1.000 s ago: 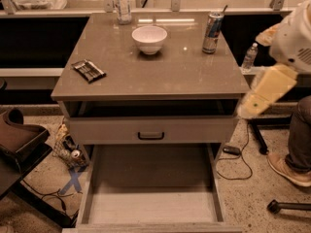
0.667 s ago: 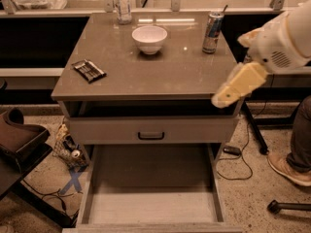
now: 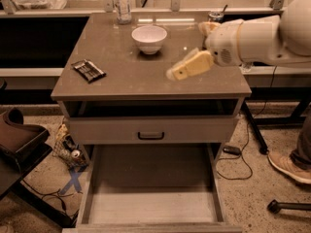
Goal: Place rxbar chocolate into middle drawer
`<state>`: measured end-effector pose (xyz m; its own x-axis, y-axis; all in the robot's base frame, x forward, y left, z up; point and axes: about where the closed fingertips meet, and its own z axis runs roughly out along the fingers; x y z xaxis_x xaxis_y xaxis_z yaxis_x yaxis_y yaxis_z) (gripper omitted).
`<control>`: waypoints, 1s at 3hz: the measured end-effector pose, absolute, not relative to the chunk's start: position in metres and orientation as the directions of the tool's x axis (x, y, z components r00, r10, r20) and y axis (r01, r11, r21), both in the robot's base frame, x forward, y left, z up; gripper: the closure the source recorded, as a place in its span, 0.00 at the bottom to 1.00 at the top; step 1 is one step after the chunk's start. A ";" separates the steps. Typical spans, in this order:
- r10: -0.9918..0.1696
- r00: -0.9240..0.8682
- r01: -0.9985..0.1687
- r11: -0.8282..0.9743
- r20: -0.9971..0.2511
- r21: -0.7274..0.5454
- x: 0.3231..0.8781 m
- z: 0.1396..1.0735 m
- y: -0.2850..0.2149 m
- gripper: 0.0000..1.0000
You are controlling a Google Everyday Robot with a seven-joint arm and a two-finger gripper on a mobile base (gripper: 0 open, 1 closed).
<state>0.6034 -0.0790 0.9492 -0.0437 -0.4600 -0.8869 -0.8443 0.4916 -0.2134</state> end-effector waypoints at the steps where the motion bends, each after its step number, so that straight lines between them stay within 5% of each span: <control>1: -0.372 0.042 -0.789 0.557 -0.927 -0.260 0.649 0.967 -0.058 0.00; 3: -0.351 0.063 -0.747 0.604 -0.934 -0.278 0.665 0.976 -0.060 0.00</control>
Offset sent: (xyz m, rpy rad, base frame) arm 0.0477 0.0222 0.0185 0.1000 -0.1237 -0.0555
